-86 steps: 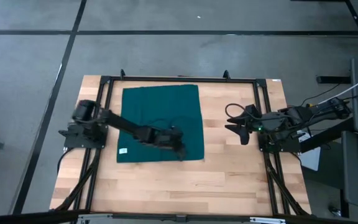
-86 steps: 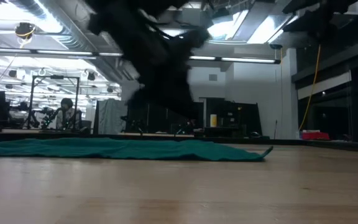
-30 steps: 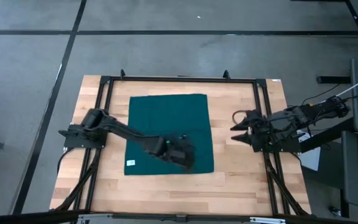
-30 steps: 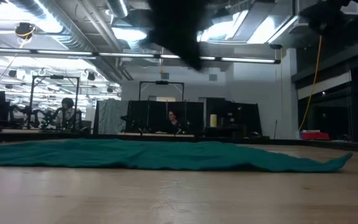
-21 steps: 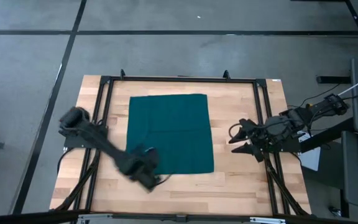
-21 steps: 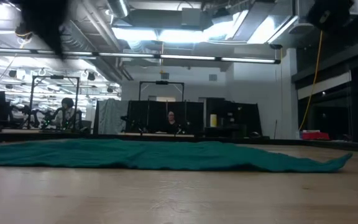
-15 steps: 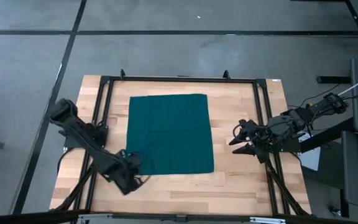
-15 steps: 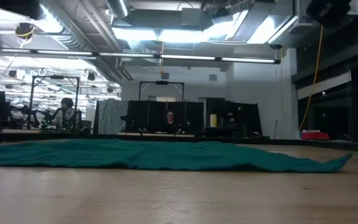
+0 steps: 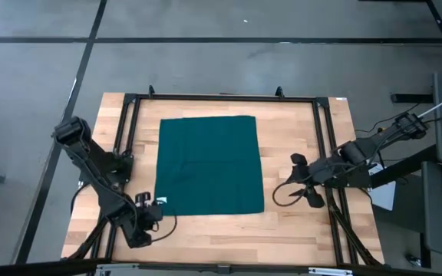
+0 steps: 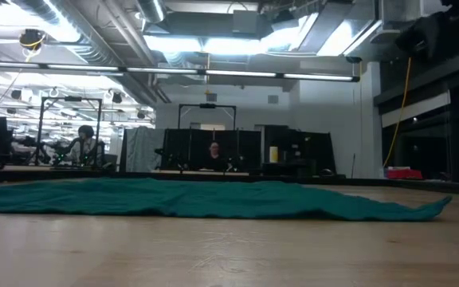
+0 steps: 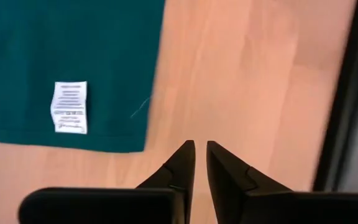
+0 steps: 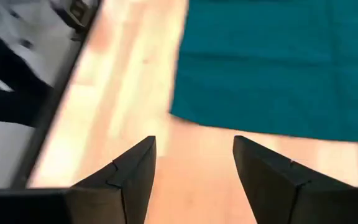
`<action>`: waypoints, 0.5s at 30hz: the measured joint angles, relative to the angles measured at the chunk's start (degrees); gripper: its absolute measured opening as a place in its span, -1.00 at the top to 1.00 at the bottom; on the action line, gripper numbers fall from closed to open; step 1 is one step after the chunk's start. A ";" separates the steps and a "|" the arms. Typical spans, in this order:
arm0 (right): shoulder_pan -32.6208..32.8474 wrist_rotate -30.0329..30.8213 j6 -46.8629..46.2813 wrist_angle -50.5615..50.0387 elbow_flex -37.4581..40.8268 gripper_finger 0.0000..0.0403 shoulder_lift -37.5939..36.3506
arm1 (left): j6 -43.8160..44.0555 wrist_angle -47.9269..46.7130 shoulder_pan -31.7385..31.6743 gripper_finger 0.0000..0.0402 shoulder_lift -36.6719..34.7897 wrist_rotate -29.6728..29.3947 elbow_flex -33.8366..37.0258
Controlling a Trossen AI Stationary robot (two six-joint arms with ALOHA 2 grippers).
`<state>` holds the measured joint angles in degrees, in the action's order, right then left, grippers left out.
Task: Fold microfiber towels
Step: Fold the green towel
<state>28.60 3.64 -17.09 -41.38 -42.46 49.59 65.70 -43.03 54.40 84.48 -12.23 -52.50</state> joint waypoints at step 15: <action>7.05 2.83 -2.37 18.77 -0.13 -0.02 14.05 | 8.86 1.26 2.63 0.92 10.63 -10.64 -1.67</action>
<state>35.65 6.47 -19.45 -22.60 -42.59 63.65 74.56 -41.77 57.04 95.11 -22.86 -54.17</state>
